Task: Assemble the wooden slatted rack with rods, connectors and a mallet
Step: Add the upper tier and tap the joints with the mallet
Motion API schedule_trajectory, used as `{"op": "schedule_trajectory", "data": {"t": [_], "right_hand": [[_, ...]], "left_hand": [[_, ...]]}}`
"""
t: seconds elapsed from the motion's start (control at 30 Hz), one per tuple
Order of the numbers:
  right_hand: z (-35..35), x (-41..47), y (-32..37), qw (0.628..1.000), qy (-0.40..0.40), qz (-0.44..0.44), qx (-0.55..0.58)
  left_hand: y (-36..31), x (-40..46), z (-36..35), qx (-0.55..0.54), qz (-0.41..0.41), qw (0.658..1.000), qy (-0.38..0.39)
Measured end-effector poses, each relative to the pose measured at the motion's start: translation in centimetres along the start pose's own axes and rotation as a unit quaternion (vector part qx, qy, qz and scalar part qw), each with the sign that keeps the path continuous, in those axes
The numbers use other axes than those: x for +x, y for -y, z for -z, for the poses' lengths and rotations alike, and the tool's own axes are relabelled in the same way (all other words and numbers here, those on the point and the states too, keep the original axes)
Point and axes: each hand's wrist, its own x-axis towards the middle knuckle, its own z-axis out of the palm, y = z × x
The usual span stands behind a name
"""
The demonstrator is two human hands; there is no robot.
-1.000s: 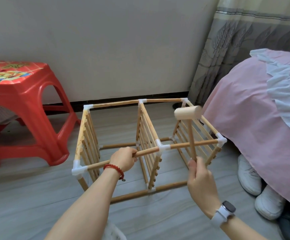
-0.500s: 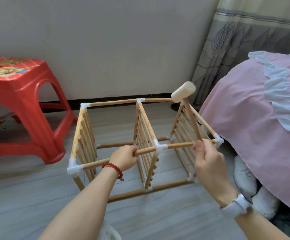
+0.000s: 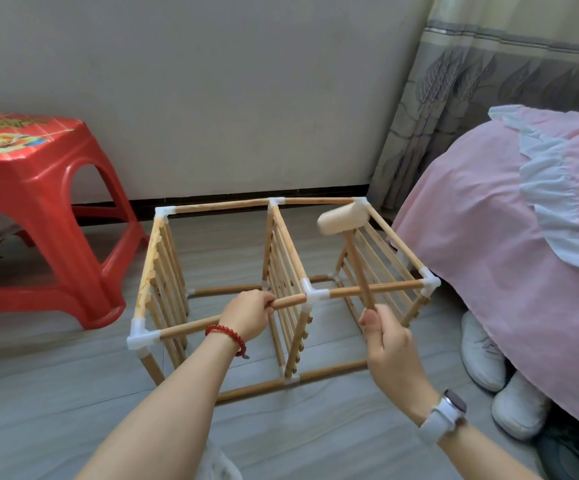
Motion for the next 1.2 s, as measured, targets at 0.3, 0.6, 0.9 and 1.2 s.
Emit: {"op": "schedule_trajectory", "data": {"t": [0.3,0.6,0.9,1.2], "right_hand": [[-2.5,3.7,-3.9,0.987,0.061,-0.144,-0.045],[-7.0,9.1,-3.9,0.979,0.117,-0.16,-0.046],[-7.6,7.9,-4.6,0.973,0.14,-0.182,0.024],[-7.6,6.9,-5.5,0.977,0.131,-0.166,-0.009]], "left_hand": [[-0.1,0.1,-0.7,0.006,-0.016,1.0,-0.003],[1.0,0.4,-0.2,0.047,-0.03,0.998,0.011],[1.8,0.5,0.5,0.011,-0.013,0.996,0.082],[1.5,-0.4,0.5,-0.005,-0.009,0.99,0.14]]}}
